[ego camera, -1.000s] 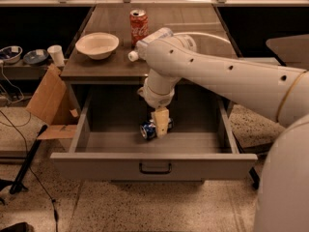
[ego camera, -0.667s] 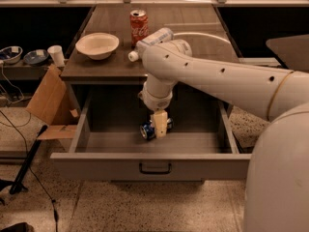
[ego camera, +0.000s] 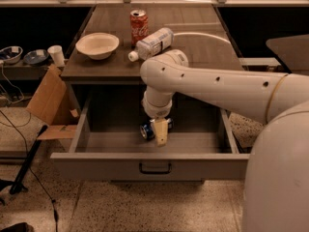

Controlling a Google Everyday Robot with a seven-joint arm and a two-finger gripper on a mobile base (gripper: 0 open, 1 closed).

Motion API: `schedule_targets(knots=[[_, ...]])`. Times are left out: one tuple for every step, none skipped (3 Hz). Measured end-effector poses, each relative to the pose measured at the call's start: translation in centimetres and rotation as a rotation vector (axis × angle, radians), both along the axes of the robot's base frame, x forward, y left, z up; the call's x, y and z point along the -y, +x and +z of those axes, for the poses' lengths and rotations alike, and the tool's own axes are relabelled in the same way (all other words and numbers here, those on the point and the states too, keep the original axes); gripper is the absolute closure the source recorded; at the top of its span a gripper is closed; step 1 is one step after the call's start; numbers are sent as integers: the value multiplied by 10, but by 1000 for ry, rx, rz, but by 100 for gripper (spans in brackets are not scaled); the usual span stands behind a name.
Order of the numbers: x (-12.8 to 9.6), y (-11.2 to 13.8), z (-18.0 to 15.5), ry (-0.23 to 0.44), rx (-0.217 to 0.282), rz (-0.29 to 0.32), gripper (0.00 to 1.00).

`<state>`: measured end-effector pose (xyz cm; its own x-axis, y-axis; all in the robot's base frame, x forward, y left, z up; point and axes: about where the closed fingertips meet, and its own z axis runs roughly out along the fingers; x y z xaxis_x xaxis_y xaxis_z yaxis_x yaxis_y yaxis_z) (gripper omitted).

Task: Pick pepsi can from top drawer and place on counter

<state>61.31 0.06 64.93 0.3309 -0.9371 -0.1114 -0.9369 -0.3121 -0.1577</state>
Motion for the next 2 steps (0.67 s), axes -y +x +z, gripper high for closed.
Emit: schedule_targets(knots=[[-2,2,-9,-4,0,-16,0],[-7,5,-30,-7,-23,-31,1]])
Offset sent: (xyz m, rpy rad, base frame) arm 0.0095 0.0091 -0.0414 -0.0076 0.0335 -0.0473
